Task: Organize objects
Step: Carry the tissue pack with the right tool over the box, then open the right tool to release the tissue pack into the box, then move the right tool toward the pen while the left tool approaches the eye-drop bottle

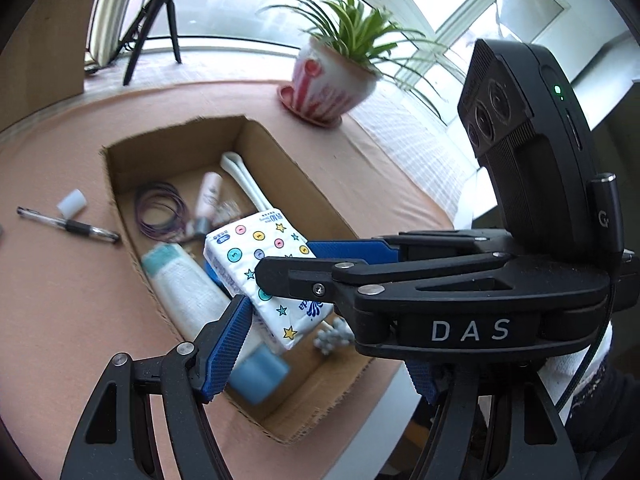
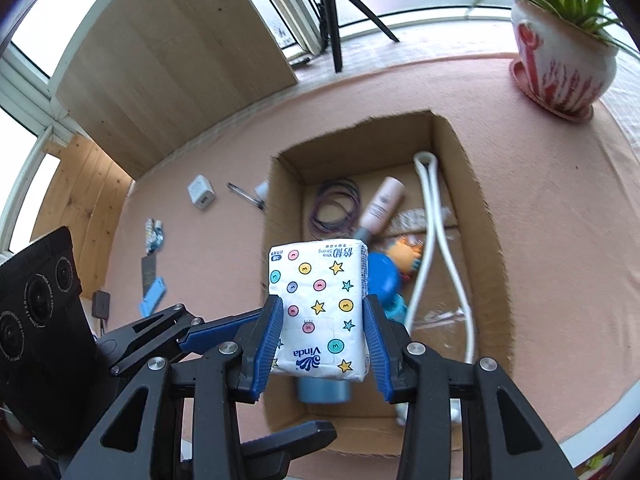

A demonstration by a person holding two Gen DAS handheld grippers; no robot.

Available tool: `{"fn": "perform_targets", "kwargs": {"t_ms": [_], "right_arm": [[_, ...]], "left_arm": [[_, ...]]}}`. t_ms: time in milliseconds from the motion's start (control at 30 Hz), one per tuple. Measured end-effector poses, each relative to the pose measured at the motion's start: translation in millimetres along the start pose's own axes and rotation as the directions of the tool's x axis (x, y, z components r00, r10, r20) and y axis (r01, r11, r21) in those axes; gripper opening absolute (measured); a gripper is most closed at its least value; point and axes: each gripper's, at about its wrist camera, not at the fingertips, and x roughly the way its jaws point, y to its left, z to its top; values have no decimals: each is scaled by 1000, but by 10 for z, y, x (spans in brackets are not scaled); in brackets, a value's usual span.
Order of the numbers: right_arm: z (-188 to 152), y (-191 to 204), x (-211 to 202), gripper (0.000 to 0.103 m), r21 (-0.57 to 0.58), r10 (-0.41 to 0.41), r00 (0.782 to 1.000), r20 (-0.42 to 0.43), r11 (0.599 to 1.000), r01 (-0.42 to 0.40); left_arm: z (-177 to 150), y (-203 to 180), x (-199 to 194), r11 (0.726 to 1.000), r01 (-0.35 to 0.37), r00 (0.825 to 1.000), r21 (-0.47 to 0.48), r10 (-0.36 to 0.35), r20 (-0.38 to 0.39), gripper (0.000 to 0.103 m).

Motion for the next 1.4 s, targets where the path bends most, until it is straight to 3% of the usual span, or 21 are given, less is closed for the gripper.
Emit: {"fn": "perform_targets", "kwargs": {"t_ms": [300,600,767,933,1067,1233,1400], "right_arm": [[-180,-159,13,39,16,-3,1000,-24,1000,3],[-190,-79,-73,48,8,-30,999,26,1000,30],[-185,32,-91,48,-11,-56,997,59,998,57],[-150,231,-117,48,-47,-31,993,111,998,37],[-93,464,-91,48,-102,-7,987,158,995,24],[21,759,-2,50,-167,12,975,223,986,26],[252,963,266,52,-186,37,991,125,982,-13]], "left_arm": [[-119,-14,131,1000,-7,995,8,8,-97,75],[-194,48,-103,999,-40,998,3,40,-52,75],[-268,280,-326,994,-87,996,-60,86,-17,75],[-354,582,-642,980,-143,989,-135,148,24,75],[-425,849,-903,961,-199,976,-193,212,49,76],[-548,1271,-1256,918,-281,948,-278,311,67,81],[-613,1799,-1564,857,-341,919,-386,391,56,83]]}}
